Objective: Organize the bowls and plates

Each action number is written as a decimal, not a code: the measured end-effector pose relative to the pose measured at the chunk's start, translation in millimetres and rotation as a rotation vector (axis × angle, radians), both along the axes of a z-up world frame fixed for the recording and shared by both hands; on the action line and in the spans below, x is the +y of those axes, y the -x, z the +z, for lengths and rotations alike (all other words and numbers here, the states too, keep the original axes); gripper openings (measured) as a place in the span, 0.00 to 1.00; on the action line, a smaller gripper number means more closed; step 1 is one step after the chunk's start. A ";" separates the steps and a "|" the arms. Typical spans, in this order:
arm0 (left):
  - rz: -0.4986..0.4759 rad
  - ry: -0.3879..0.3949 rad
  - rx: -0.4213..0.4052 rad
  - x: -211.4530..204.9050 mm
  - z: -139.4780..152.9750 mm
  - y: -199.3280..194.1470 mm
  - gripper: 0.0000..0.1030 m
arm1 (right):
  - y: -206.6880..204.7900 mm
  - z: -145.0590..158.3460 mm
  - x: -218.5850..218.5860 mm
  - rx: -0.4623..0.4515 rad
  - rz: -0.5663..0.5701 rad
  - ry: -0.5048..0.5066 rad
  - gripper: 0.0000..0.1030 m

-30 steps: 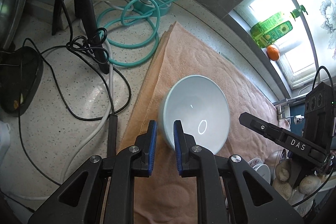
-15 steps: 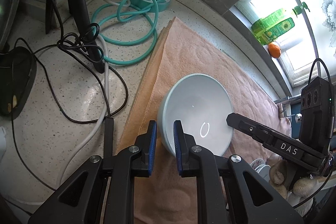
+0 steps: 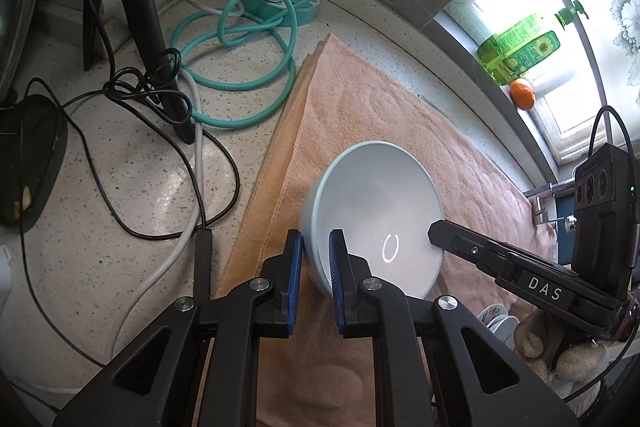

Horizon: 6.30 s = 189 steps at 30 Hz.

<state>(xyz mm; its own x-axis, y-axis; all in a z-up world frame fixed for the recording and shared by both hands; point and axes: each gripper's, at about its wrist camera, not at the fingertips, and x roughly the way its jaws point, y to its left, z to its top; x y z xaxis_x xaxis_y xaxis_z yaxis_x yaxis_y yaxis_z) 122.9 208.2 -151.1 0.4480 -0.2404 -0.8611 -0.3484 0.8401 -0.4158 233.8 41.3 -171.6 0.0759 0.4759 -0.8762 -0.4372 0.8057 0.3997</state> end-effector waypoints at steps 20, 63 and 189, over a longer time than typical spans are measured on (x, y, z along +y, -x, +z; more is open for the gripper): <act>-0.022 0.006 -0.027 -9.7 13.2 3.7 0.12 | 6.4 14.7 -13.2 -0.029 -0.031 0.002 0.06; -0.199 -0.025 -0.134 -177.9 76.1 2.5 0.12 | 37.6 99.4 -200.7 -0.144 -0.177 -0.083 0.07; -0.458 0.022 0.035 -349.6 25.6 -21.9 0.12 | 75.3 14.5 -471.5 -0.021 -0.588 -0.109 0.14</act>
